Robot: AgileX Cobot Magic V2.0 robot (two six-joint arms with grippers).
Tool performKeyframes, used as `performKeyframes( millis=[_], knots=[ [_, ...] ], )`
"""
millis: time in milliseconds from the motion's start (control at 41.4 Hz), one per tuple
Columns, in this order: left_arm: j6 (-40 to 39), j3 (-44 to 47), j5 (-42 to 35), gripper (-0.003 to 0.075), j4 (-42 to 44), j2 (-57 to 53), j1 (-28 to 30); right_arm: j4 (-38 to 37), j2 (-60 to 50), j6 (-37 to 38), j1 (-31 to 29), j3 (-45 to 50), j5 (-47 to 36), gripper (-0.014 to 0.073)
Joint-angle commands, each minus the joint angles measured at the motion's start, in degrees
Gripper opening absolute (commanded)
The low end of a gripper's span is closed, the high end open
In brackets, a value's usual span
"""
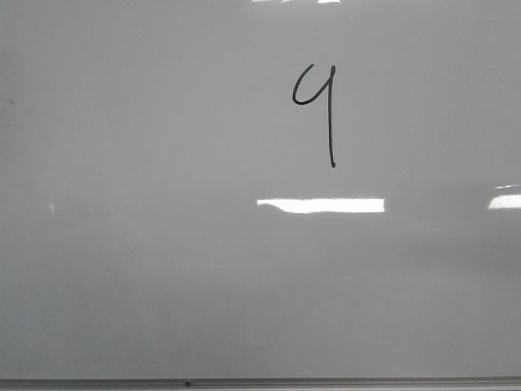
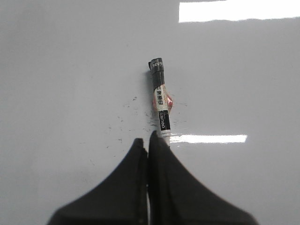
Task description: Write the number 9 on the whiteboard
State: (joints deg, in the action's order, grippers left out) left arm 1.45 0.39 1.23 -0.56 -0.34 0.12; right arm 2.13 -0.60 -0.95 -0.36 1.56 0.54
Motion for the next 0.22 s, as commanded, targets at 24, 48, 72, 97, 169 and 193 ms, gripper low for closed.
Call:
performKeyframes(
  millis=[24, 48, 72, 97, 169, 193],
  knots=[
    [-0.08, 0.13, -4.92, -0.0019, -0.60, -1.05, -0.48, 0.00, -1.04, 0.06, 0.02, -0.26, -5.09, -0.0069],
    [-0.08, 0.13, -4.92, -0.0019, -0.60, -1.05, -0.48, 0.00, -1.04, 0.06, 0.02, -0.26, -5.09, -0.0069],
    [-0.08, 0.13, -4.92, -0.0019, -0.60, -1.05, -0.48, 0.00, -1.04, 0.06, 0.02, -0.26, -5.09, -0.0069],
    [-0.08, 0.13, -4.92, -0.0019, -0.60, -1.05, -0.48, 0.00, -1.04, 0.06, 0.02, -0.26, -5.09, -0.0069],
    [-0.08, 0.13, -4.92, -0.0019, -0.60, -1.05, -0.48, 0.00, -1.04, 0.06, 0.02, -0.26, -5.09, -0.0069],
    [-0.08, 0.13, -4.92, -0.0019, -0.60, -1.05, -0.48, 0.00, -1.04, 0.06, 0.02, -0.26, -5.09, -0.0069]
  ],
)
